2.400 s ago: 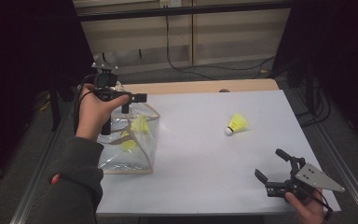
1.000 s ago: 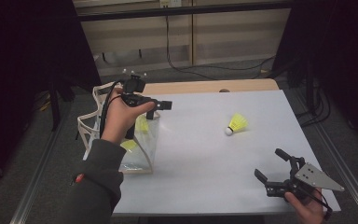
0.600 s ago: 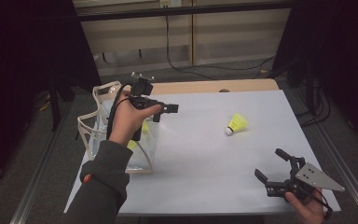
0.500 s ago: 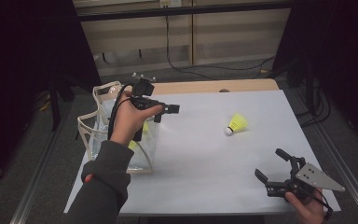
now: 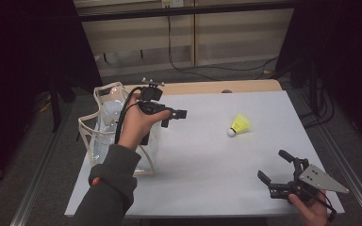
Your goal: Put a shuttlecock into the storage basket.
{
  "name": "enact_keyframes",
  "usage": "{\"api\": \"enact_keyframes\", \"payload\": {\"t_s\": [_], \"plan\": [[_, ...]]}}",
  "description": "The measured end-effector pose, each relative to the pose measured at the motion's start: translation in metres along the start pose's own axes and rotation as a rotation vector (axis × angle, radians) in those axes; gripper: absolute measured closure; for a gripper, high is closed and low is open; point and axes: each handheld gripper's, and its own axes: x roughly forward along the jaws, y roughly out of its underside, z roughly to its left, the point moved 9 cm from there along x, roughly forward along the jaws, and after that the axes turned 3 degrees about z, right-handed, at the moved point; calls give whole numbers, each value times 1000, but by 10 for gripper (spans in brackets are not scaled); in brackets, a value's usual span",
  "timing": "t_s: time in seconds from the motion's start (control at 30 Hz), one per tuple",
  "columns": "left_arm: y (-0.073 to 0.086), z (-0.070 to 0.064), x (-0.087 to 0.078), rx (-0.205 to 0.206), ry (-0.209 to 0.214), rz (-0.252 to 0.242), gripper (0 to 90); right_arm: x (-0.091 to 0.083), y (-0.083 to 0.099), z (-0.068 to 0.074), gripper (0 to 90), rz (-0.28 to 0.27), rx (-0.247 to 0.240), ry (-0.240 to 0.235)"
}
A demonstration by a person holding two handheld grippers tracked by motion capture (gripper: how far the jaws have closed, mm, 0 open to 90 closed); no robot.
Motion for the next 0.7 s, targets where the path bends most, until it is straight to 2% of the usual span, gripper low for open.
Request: {"api": "enact_keyframes", "payload": {"t_s": [0.7], "plan": [[8,-13,25,24,25,14,55,0,0,0,9,0,1,0]]}}
